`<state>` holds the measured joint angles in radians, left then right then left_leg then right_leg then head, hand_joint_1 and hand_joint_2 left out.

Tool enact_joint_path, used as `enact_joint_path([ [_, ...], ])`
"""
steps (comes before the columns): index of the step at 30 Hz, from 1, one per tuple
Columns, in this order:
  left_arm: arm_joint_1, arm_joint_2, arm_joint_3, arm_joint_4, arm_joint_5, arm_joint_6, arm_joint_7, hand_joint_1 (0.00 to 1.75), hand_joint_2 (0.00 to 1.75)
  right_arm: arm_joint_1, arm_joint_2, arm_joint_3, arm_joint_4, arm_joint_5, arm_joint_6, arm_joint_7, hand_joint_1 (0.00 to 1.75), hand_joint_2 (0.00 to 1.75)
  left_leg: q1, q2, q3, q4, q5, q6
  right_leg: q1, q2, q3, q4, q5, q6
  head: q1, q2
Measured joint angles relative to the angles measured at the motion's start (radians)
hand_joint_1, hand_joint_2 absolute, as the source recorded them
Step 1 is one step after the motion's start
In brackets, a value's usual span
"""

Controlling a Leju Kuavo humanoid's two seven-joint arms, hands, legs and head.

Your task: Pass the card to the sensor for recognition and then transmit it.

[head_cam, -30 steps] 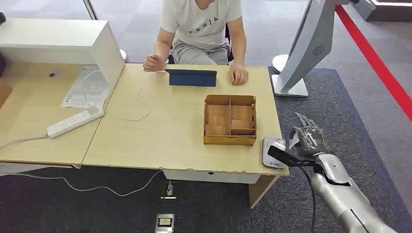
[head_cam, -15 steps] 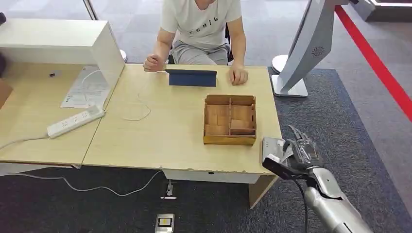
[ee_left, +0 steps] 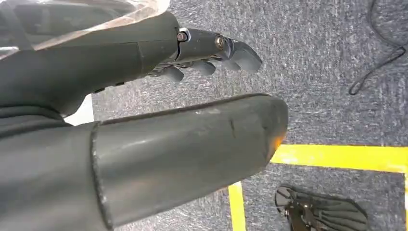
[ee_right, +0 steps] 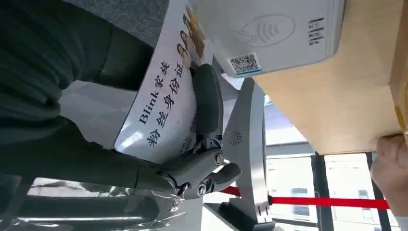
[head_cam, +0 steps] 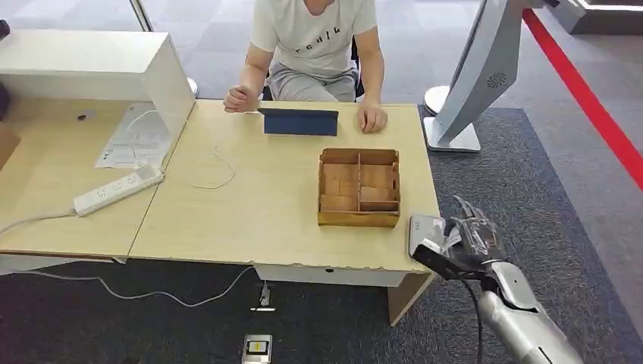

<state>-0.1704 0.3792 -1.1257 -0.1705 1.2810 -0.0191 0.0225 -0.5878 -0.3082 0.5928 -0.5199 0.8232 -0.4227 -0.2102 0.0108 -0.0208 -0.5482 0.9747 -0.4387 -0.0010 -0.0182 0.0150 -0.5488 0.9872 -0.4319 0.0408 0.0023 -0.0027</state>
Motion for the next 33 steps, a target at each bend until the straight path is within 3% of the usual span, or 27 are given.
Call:
enact_joint_path([
  [11,-0.001,0.0,-0.006,0.0,-0.012,-0.011,0.0,0.0,0.0,-0.139,0.02,0.0,-0.064,-0.057,0.024,-0.048,1.75,1.75,0.0,0.001,-0.001,0.0,0.0,0.0,0.0,0.001,-0.001,0.001,0.0,0.0,0.0,0.0],
  [25,-0.004,-0.019,-0.032,0.0,-0.037,-0.05,-0.034,0.0,0.0,-0.372,0.241,0.053,-0.044,0.195,0.012,0.019,1.75,1.75,0.001,0.0,-0.001,0.0,0.0,0.0,0.001,0.001,-0.002,0.001,0.0,0.0,0.0,0.0],
  [33,-0.003,-0.034,-0.05,0.0,-0.055,-0.052,-0.052,0.0,0.0,-0.425,0.297,0.082,0.028,0.264,0.021,0.092,1.75,1.75,0.001,0.0,-0.001,0.0,0.0,0.0,0.001,0.001,-0.001,0.0,0.0,0.0,0.0,0.0],
])
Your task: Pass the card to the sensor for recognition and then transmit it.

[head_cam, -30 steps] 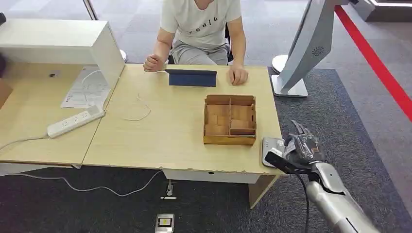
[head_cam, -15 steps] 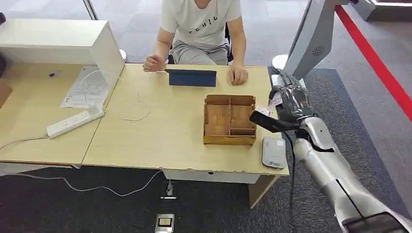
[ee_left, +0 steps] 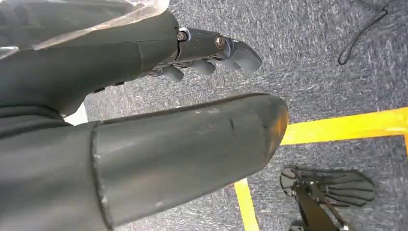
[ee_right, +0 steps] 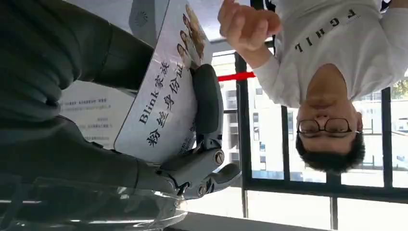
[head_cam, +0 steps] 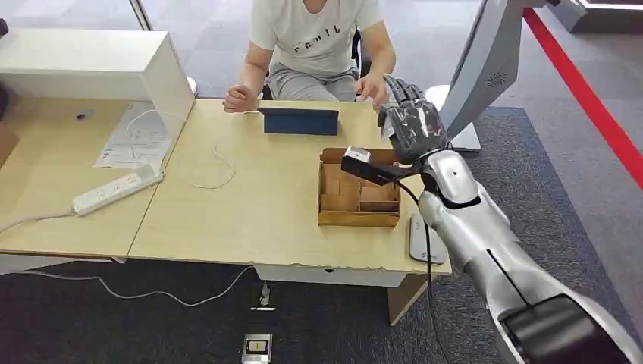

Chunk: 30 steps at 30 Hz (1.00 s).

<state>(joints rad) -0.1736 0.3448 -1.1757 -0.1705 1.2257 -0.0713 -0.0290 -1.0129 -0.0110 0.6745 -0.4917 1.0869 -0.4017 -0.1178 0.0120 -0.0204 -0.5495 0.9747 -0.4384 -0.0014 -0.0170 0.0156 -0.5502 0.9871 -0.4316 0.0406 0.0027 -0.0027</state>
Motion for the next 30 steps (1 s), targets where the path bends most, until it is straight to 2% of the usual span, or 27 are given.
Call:
enact_joint_path([
  [8,0.002,-0.01,-0.018,0.0,-0.013,0.0,0.024,0.0,0.0,-0.022,0.01,0.024,0.061,0.064,0.053,0.095,1.75,1.75,0.0,0.0,0.0,0.0,0.0,0.0,0.0,0.0,0.0,0.0,0.0,0.0,0.0,0.0],
  [21,0.003,-0.019,-0.033,0.0,-0.023,-0.01,0.01,0.0,0.0,-0.028,0.011,0.04,0.112,0.096,0.047,0.104,1.75,1.75,0.0,0.0,0.0,0.0,0.0,0.0,0.0,0.0,0.0,0.0,0.0,0.0,0.0,0.0],
  [22,0.003,-0.02,-0.034,0.0,-0.026,-0.01,0.008,0.0,0.0,-0.028,0.011,0.04,0.115,0.098,0.047,0.104,1.64,1.75,0.0,0.0,0.0,0.0,0.0,0.0,0.0,0.0,0.0,0.0,0.0,0.0,0.0,0.0],
  [23,0.003,-0.02,-0.037,0.0,-0.028,-0.01,0.006,0.0,0.0,-0.028,0.011,0.041,0.118,0.099,0.046,0.104,1.64,1.75,0.0,0.0,0.0,0.0,0.0,0.0,0.0,0.0,0.0,0.0,0.0,0.0,0.0,0.0],
  [24,0.003,-0.02,-0.041,0.0,-0.029,-0.01,0.005,0.0,0.0,-0.028,0.011,0.042,0.121,0.1,0.044,0.104,0.33,1.75,0.0,0.0,0.0,0.0,0.0,0.0,0.0,0.0,0.0,0.0,0.0,0.0,0.0,0.0],
  [25,0.003,-0.02,-0.043,0.0,-0.03,-0.01,0.004,0.0,0.0,-0.028,0.011,0.042,0.124,0.099,0.043,0.104,0.05,1.75,0.0,0.0,0.0,0.0,0.0,0.0,0.0,0.0,0.0,0.0,0.0,0.0,0.0,0.0],
  [26,0.003,-0.02,-0.046,0.0,-0.031,-0.01,0.004,0.0,0.0,-0.028,0.011,0.043,0.126,0.098,0.042,0.104,0.03,1.75,0.0,0.0,0.0,0.0,0.0,0.0,0.0,0.0,0.0,0.0,0.0,0.0,0.0,0.0],
  [27,0.003,-0.02,-0.047,0.0,-0.031,-0.01,0.004,0.0,0.0,-0.027,0.011,0.043,0.13,0.098,0.041,0.104,0.0,0.0,0.0,0.0,0.0,0.0,0.0,0.0,0.0,0.0,0.0,0.0,0.0,0.0,0.0,0.0],
  [30,0.003,-0.021,-0.05,0.0,-0.03,-0.008,0.008,0.0,0.0,-0.026,0.011,0.043,0.139,0.111,0.041,0.081,0.0,0.0,0.0,0.0,0.0,0.0,0.0,0.0,0.0,0.0,0.0,0.0,0.0,0.0,0.0,0.0],
])
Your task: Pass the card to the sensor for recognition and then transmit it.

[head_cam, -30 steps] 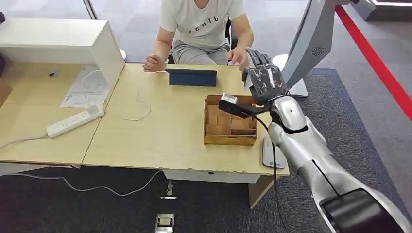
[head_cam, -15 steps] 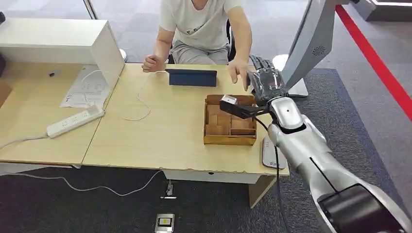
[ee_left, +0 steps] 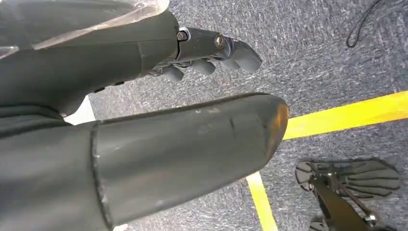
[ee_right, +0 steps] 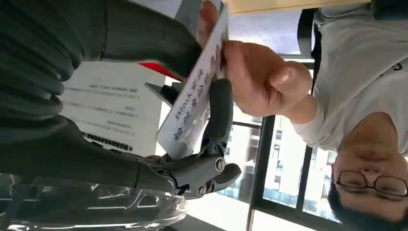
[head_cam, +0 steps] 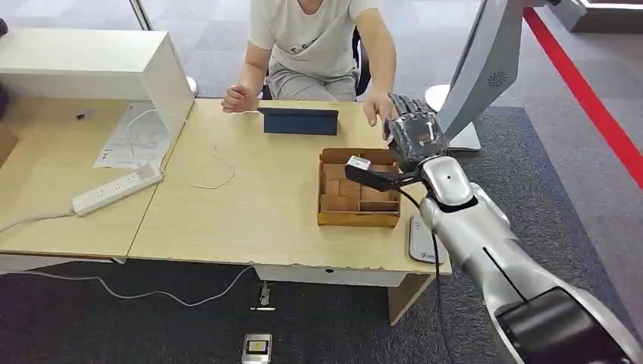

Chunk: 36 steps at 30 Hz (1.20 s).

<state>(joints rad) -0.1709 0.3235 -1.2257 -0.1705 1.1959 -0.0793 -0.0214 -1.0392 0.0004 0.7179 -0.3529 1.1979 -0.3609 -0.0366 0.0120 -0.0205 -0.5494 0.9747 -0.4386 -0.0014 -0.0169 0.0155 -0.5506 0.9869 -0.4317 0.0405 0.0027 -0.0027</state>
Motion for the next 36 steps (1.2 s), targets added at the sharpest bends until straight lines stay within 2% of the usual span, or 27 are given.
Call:
enact_joint_path([
  [5,0.001,-0.003,-0.006,0.0,0.005,0.0,0.005,0.0,0.0,0.005,0.001,0.005,0.015,0.043,-0.007,-0.006,0.0,0.0,0.0,0.0,0.0,0.0,0.0,0.0,0.0,0.0,0.0,0.0,0.0,0.0,0.0,0.0],
  [12,0.002,-0.005,-0.006,0.0,0.026,0.002,0.007,0.0,0.0,0.004,-0.007,0.008,0.029,0.084,-0.098,-0.03,0.0,0.0,0.0,0.0,0.0,0.0,0.0,0.0,0.0,0.0,0.0,0.0,0.0,0.0,0.0,0.0],
  [15,0.002,-0.006,-0.006,0.0,0.041,0.001,0.007,0.0,0.0,-0.006,-0.039,-0.007,0.029,0.087,-0.085,-0.039,0.0,0.0,0.0,-0.001,0.001,0.001,0.0,0.0,0.0,0.0,0.0,-0.001,0.0,0.0,0.0,0.0],
  [19,0.013,-0.006,-0.006,0.0,0.05,-0.01,0.003,0.0,0.0,-0.013,-0.121,-0.045,0.035,0.06,-0.025,-0.051,0.0,0.0,0.0,-0.001,0.0,0.001,0.0,0.001,0.0,0.0,0.001,-0.003,0.001,0.001,0.0,0.0],
  [21,0.011,-0.004,-0.006,0.001,0.052,-0.014,0.002,0.0,0.0,-0.012,-0.178,-0.068,0.037,0.048,-0.008,-0.06,0.0,0.0,-0.001,0.0,0.0,0.001,0.0,0.001,-0.001,0.002,0.0,-0.004,0.003,0.003,-0.001,0.0],
  [23,0.011,-0.002,-0.006,0.001,0.054,-0.017,0.001,0.0,0.0,-0.01,-0.263,-0.105,0.042,0.017,0.015,-0.075,0.0,0.0,-0.001,-0.003,0.0,0.003,0.0,0.003,-0.001,-0.002,0.0,-0.007,0.002,0.004,0.0,0.0],
  [25,0.018,0.0,-0.006,0.002,0.058,-0.019,0.003,0.0,0.0,-0.004,-0.368,-0.155,0.047,-0.034,0.034,-0.092,0.0,0.0,-0.001,-0.008,-0.003,0.003,-0.001,0.005,-0.001,-0.007,0.004,-0.007,0.002,0.005,0.0,0.0],
  [29,0.027,0.003,-0.006,0.002,0.074,-0.002,0.012,0.0,0.0,0.034,-0.567,-0.27,0.054,-0.179,0.085,-0.081,0.0,0.0,-0.001,-0.006,-0.003,0.004,-0.004,0.009,-0.002,-0.006,0.005,-0.01,0.001,0.007,0.0,0.0],
  [31,0.027,0.002,-0.006,0.002,0.076,0.001,0.013,0.0,0.0,0.076,-0.647,-0.331,0.056,-0.217,0.123,-0.078,0.0,0.0,-0.002,-0.006,-0.001,0.004,-0.006,0.01,-0.002,-0.005,0.007,-0.01,0.0,0.01,0.0,0.0],
  [34,0.022,0.002,-0.006,0.002,0.068,0.001,0.009,0.0,0.0,0.177,-0.731,-0.408,0.06,-0.276,0.143,-0.074,0.0,0.0,-0.002,-0.005,0.0,0.004,-0.008,0.011,-0.002,-0.003,0.009,-0.011,-0.001,0.011,0.0,0.0],
  [36,0.02,0.002,-0.006,0.002,0.056,-0.002,0.001,0.0,0.0,0.243,-0.769,-0.463,0.061,-0.323,0.138,-0.12,0.0,0.0,-0.002,-0.002,0.001,0.004,-0.009,0.011,-0.002,-0.001,0.008,-0.011,-0.001,0.011,-0.001,0.0],
])
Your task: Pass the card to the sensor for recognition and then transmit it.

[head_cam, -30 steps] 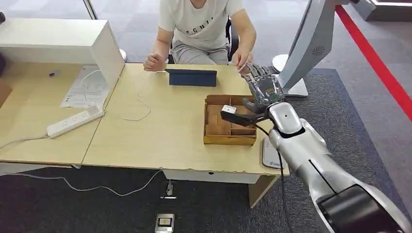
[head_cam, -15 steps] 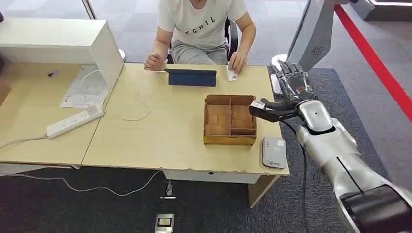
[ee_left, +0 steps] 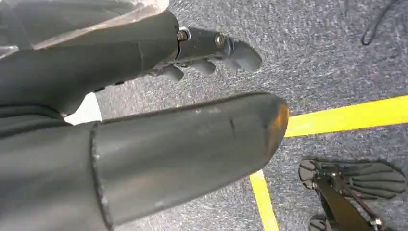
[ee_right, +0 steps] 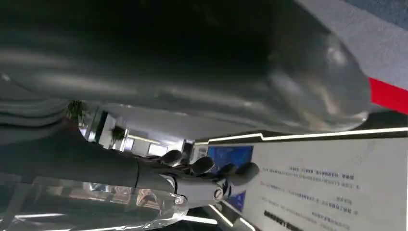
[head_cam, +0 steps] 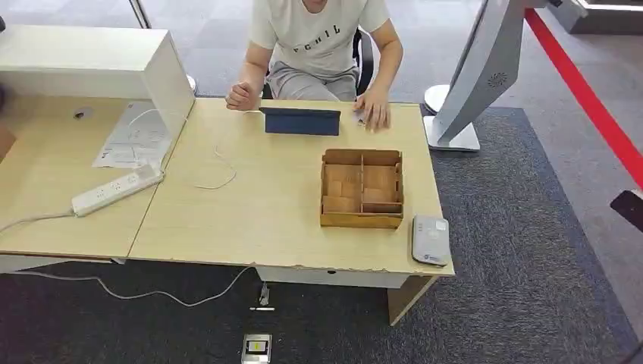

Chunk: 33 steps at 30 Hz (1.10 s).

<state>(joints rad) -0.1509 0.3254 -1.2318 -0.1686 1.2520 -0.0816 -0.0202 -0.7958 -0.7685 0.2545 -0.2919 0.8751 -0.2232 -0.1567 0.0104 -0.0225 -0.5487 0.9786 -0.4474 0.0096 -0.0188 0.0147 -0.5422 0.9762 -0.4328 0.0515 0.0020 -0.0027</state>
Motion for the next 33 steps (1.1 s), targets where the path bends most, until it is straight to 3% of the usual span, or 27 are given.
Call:
enact_joint_path([
  [6,-0.016,0.001,-0.001,0.0,-0.019,-0.007,-0.032,0.0,0.0,0.076,-0.005,-0.107,-0.034,-0.016,-0.032,-0.132,0.0,0.0,-0.001,0.004,-0.002,-0.001,0.001,-0.002,-0.001,0.006,-0.002,0.004,0.001,-0.001,0.0,0.0],
  [12,-0.027,0.005,-0.011,0.0,-0.012,0.008,-0.037,0.0,0.0,0.113,0.046,-0.148,-0.185,-0.14,0.06,-0.172,0.0,0.0,0.001,0.001,0.0,-0.001,0.004,-0.003,0.001,0.001,0.0,0.004,0.001,-0.001,0.0,0.0],
  [20,-0.029,0.011,-0.014,0.0,0.026,0.033,0.005,0.0,0.0,0.292,0.148,-0.095,-0.566,-0.28,0.077,-0.034,0.0,0.0,0.002,-0.004,-0.001,-0.001,0.004,-0.003,0.002,-0.004,0.0,0.004,0.0,-0.002,0.0,0.0],
  [25,-0.029,0.013,-0.014,0.0,0.047,0.051,0.025,0.0,0.0,0.402,0.164,-0.039,-0.798,-0.316,0.078,0.051,0.0,0.0,0.002,-0.004,-0.002,-0.001,0.004,-0.003,0.001,-0.004,0.0,0.004,0.0,-0.002,0.0,0.0],
  [32,-0.028,0.013,-0.014,0.0,0.052,0.06,0.029,0.0,0.0,0.492,0.183,0.064,-1.062,-0.313,0.097,0.118,0.0,0.0,0.002,-0.003,-0.001,-0.001,0.004,-0.003,0.001,-0.004,0.0,0.004,0.0,-0.002,0.0,0.0],
  [33,-0.028,0.013,-0.014,0.0,0.05,0.059,0.026,0.0,0.0,0.497,0.185,0.079,-1.087,-0.302,0.1,0.126,0.0,1.75,0.002,-0.003,-0.001,-0.001,0.004,-0.003,0.001,-0.004,0.0,0.004,0.0,-0.002,0.0,0.0],
])
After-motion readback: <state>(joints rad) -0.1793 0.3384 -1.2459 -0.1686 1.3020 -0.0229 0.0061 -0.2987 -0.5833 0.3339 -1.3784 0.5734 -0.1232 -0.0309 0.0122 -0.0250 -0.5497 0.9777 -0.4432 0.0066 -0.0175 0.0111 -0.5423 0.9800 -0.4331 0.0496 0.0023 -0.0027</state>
